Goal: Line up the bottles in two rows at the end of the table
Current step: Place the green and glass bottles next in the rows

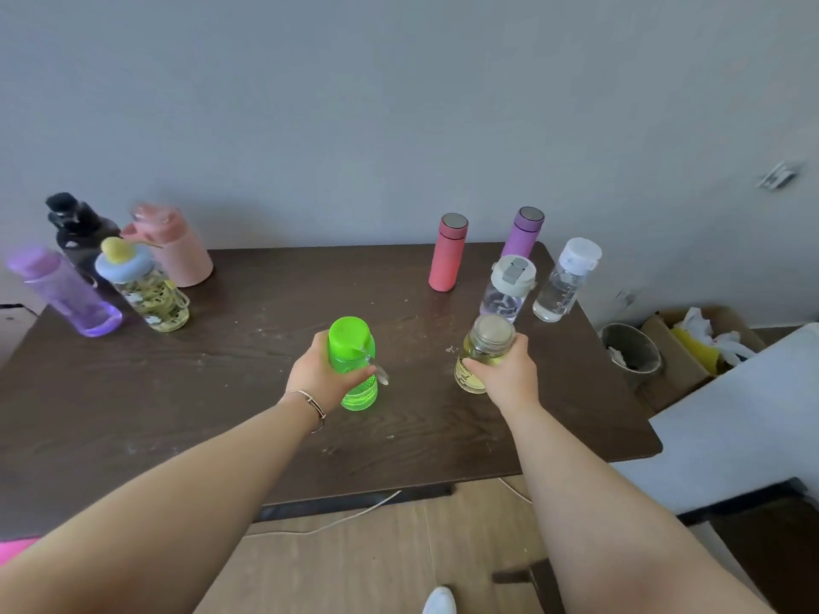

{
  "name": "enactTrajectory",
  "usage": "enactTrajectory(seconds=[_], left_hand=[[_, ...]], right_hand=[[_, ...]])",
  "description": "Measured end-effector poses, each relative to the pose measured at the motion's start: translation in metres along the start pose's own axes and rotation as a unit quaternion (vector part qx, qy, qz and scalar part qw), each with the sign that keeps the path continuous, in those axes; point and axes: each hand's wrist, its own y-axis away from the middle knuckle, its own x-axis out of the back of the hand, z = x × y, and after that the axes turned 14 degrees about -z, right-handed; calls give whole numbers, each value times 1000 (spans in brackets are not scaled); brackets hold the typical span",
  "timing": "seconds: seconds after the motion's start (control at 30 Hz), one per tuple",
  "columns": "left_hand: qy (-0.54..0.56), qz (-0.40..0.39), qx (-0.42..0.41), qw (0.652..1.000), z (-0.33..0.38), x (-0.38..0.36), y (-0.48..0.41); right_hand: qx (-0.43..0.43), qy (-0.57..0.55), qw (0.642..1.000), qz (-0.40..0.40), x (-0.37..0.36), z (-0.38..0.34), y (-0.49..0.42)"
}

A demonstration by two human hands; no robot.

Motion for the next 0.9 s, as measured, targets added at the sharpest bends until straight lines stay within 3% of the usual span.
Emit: enactTrajectory(seconds=[0.4, 0.9], left_hand=[[5, 49, 15, 999, -132, 178, 68], [34, 148, 112, 982, -251, 297, 85]], right_hand=[[31, -4, 999, -20, -188, -129, 80], [86, 15, 983, -163, -363, -228, 77]])
